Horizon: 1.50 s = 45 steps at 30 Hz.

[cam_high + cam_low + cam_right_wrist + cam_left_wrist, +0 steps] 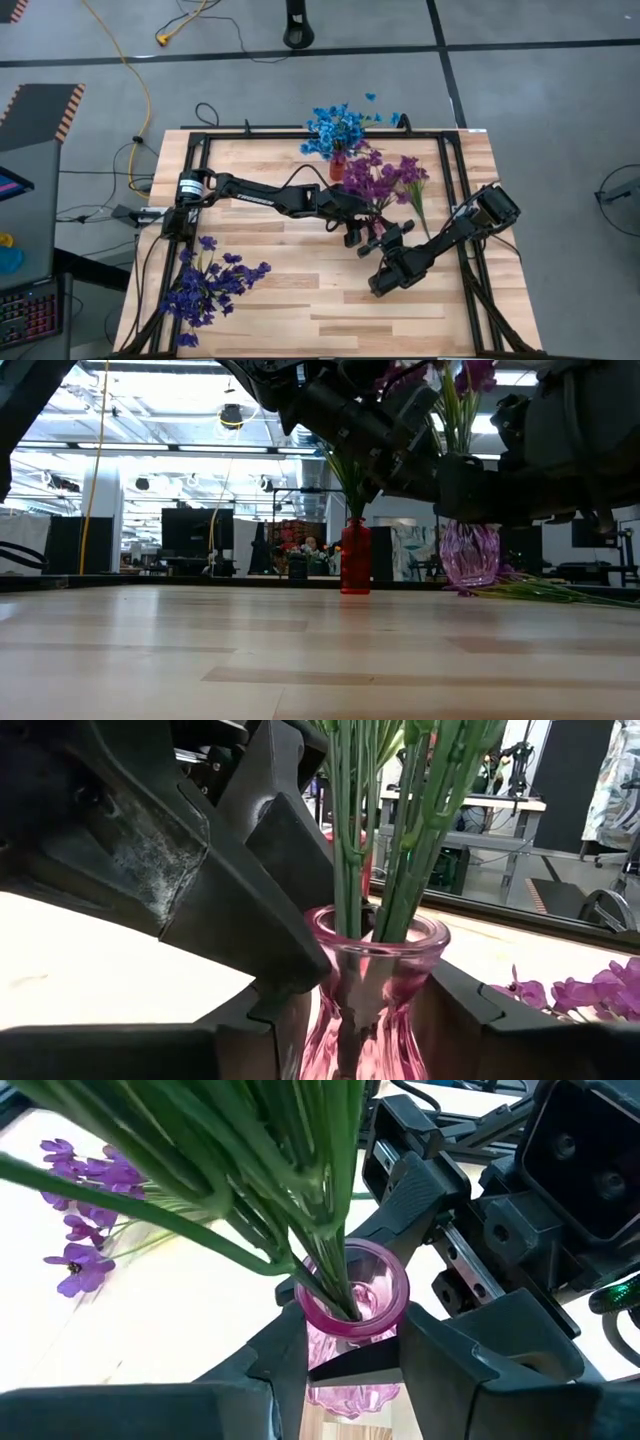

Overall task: Sort flowers into vase by color
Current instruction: Adjust the violet vase and the violet flowers inside it

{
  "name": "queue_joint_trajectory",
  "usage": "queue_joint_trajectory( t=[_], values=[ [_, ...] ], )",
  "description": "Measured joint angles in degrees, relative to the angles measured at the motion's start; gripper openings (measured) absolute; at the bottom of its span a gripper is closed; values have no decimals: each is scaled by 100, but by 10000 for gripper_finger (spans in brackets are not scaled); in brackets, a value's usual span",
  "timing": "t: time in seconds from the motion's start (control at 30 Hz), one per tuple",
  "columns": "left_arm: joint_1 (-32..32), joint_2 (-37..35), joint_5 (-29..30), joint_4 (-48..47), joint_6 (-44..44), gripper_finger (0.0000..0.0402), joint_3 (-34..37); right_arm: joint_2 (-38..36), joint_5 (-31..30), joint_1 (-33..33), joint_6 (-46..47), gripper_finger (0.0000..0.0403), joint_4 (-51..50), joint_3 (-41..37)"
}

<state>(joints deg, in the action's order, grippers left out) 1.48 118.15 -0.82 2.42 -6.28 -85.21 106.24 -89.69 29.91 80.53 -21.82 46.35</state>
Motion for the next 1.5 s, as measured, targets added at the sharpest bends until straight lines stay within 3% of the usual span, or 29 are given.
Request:
queue_joint_trajectory(
  t=[0.57,1.17,1.33,1.5],
  values=[
    [-4,0,-22,63,111,98,0,0,-42,0,2,176,0,0],
    [-111,11,61,368,587,181,2,0,-74,-2,0,175,52,26],
    [-109,11,42,369,605,180,2,0,-67,-4,-2,175,55,26],
    [-109,11,24,366,600,151,2,0,-46,-2,-2,175,50,24]
  ],
)
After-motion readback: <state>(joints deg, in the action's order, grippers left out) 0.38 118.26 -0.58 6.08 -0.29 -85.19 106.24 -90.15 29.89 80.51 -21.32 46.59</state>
